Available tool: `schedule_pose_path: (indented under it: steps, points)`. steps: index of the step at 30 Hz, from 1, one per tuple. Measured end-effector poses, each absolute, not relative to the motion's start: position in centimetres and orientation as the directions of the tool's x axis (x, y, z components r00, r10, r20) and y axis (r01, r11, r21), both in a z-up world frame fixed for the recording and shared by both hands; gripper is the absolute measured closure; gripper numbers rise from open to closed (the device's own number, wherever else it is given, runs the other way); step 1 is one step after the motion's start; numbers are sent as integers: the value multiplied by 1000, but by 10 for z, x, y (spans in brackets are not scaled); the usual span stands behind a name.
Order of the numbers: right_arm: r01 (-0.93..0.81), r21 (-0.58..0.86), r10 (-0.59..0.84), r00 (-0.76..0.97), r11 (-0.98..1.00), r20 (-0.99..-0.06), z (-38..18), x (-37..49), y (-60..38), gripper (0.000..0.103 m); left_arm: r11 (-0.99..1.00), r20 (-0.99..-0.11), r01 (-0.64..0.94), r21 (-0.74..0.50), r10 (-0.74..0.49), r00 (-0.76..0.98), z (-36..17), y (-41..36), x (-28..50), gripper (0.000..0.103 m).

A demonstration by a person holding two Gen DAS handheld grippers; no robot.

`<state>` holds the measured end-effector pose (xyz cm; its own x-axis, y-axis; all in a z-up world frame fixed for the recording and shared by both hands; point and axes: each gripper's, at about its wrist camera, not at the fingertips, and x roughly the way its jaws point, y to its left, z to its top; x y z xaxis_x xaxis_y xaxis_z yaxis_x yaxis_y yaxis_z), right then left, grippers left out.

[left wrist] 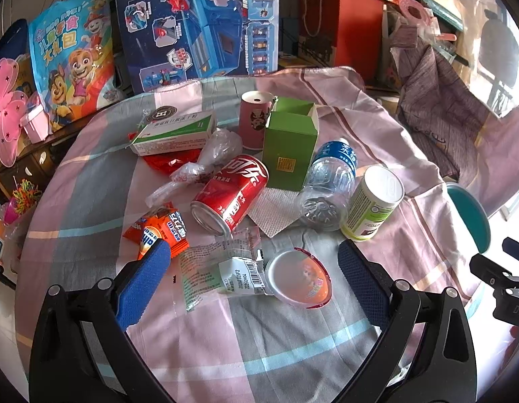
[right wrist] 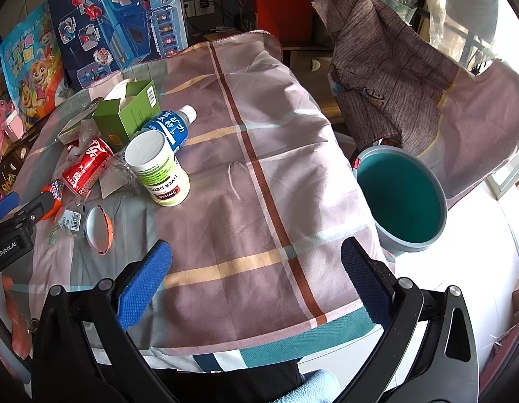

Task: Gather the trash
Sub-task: 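Move both tools toward the trash items on the cloth, then grasp the red Coca-Cola can with the left tool while the right tool grasps the white-lidded cup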

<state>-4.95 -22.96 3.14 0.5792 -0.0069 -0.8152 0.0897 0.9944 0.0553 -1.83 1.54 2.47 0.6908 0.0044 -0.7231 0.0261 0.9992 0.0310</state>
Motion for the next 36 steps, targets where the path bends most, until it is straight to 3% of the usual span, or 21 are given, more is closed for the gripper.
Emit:
schedule_pose_path:
  steps: [14, 24, 36]
  points:
    - [75, 41, -9, 569, 996, -823, 33, -45, -222, 6, 999, -722, 17, 32, 12, 691, 25, 17, -19, 4]
    - [39, 73, 39, 552, 997, -833, 26, -27, -213, 6, 1000, -751, 7, 18, 9, 660, 21, 62, -2, 4]
    - [-35, 81, 87, 513, 996, -854, 7, 22, -177, 6, 992, -811, 126, 25, -53, 583, 5, 75, 55, 4]
